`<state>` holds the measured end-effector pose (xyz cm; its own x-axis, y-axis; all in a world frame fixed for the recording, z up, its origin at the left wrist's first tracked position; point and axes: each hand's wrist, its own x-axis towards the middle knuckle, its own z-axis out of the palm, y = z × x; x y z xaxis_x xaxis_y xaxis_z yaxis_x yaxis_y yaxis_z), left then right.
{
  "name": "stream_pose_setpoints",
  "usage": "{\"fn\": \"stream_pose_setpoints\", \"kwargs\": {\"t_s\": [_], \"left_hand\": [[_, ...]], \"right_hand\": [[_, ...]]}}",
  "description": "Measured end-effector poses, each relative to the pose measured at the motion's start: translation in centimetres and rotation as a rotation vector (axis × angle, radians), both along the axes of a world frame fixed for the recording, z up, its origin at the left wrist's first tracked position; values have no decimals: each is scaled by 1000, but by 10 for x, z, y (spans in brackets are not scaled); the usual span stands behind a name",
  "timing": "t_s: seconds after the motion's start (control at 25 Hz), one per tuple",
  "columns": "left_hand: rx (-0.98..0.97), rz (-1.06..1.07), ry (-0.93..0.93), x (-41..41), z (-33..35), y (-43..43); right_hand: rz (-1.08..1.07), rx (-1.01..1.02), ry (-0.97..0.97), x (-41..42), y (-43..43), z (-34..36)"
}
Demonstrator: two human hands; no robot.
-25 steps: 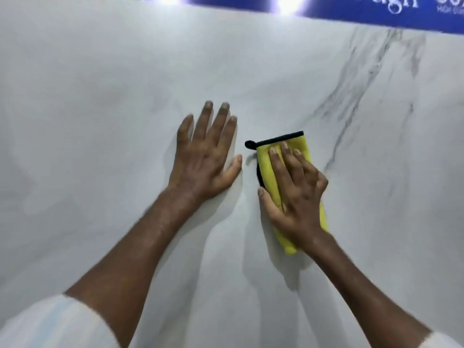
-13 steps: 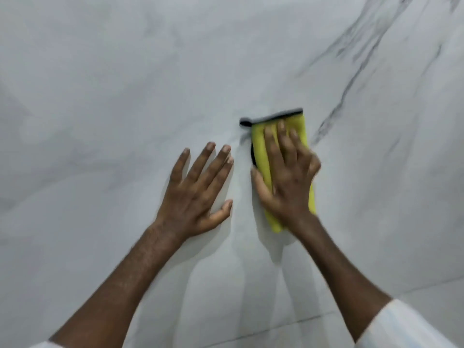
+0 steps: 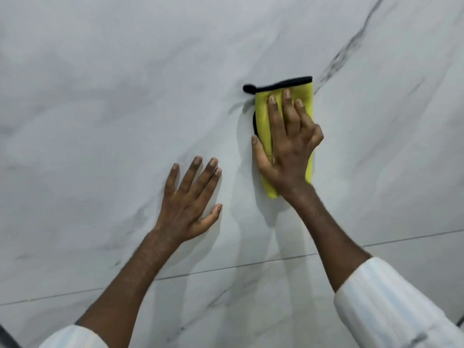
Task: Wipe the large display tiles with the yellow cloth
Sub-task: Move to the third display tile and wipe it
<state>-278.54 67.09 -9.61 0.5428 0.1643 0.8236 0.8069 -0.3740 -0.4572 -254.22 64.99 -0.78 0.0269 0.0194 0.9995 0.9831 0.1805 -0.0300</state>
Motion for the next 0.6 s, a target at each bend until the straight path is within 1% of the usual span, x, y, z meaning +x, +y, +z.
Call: {"fn": "stream_pose_setpoints", "kwargs": {"t_s": [0.04, 0.12, 0.24, 0.28, 0.32, 0.4, 0.48, 0.56, 0.6], "left_hand": [[1, 20, -13, -1, -8, 2], [-4, 26, -30, 1, -9, 1], [-42, -34, -59, -1, 0, -9], [-30, -32, -93, -5, 3, -13], [-9, -6, -131, -11, 6, -15], [-1, 67, -149, -22, 6, -13], [10, 108, -93, -27, 0, -4], [38, 132, -99, -25, -6, 4], [36, 134, -103, -25, -8, 6]], "right_hand": [[-3, -15, -34, 1, 1, -25], [-27, -76, -75, 6, 2, -97], [-69, -211, -78, 3, -6, -212], [-78, -242, -71, 1, -10, -234], [-68, -258, -66, -2, -13, -241], [-8, -239, -56, -10, -12, -217], [40, -183, -42, -23, -8, -162], [63, -116, 9, -39, 0, -108], [65, -76, 50, -45, 3, -92]]}}
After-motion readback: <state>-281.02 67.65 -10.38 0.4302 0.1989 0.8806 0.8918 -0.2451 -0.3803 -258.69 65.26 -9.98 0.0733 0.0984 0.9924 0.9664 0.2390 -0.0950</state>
